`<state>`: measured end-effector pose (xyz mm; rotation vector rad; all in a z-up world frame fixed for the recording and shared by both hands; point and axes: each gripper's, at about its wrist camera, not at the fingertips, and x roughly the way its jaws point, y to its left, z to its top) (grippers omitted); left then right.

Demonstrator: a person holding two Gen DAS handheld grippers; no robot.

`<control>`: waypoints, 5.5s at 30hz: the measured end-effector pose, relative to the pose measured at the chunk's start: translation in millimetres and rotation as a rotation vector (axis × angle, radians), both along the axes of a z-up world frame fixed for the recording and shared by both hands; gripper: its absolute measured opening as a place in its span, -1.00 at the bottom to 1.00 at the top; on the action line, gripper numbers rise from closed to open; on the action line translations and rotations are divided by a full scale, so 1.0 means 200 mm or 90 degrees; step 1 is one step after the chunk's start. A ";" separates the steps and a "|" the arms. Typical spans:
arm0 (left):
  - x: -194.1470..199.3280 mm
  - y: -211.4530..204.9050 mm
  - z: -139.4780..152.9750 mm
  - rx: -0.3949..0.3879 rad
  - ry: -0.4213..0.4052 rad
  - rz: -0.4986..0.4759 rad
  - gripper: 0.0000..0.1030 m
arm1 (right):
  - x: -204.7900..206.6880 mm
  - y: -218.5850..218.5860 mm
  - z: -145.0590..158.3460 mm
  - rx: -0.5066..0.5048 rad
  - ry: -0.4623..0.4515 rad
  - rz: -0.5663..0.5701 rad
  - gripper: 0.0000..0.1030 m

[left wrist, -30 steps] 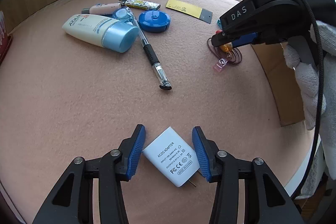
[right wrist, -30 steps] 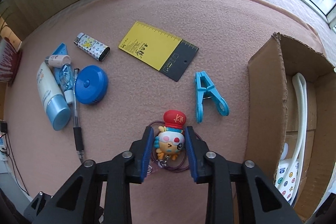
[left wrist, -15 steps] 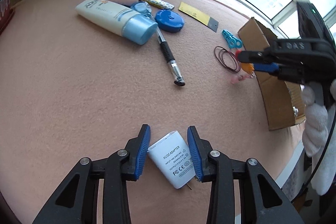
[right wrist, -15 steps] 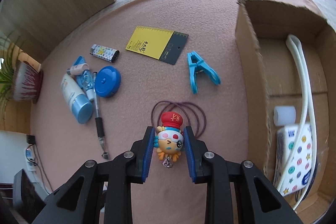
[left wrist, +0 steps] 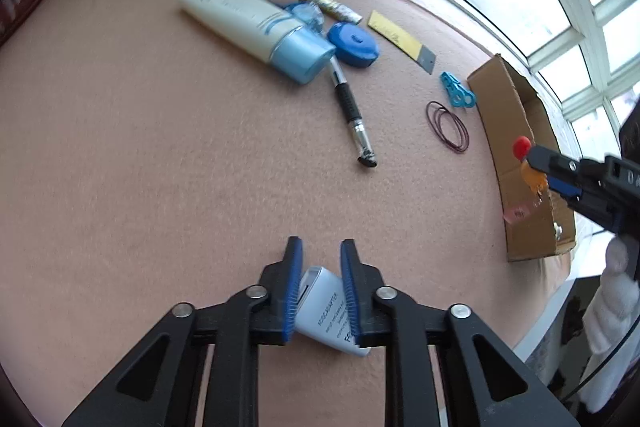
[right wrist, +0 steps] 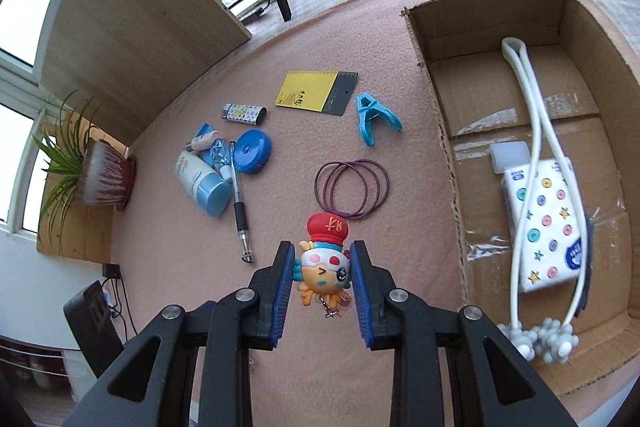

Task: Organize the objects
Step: 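Lift the white adapter with the left gripper while the right lifts the toy keychain, then carry the adapter and toy keychain over the box with both grippers, then open both grippers to drop the adapter and toy keychain into the box, then move both grippers away from the box toward the remaining items, then lower the left gripper to the pink tube while the right lowers to the clear pen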

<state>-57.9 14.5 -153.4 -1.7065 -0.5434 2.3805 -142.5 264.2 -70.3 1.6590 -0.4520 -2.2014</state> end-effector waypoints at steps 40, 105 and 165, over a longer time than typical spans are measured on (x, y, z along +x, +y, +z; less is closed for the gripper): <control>0.06 0.30 0.02 -0.167 0.038 -0.060 -0.26 | 0.16 0.33 0.27 0.027 0.098 -0.028 -0.50; -0.54 1.39 0.35 -0.057 0.138 -0.259 -0.26 | 0.09 0.81 0.06 0.094 0.059 -0.086 -0.50; -1.15 -0.60 0.12 -0.062 -0.008 0.158 -0.01 | -0.70 -0.44 -0.01 0.065 0.027 0.137 -0.14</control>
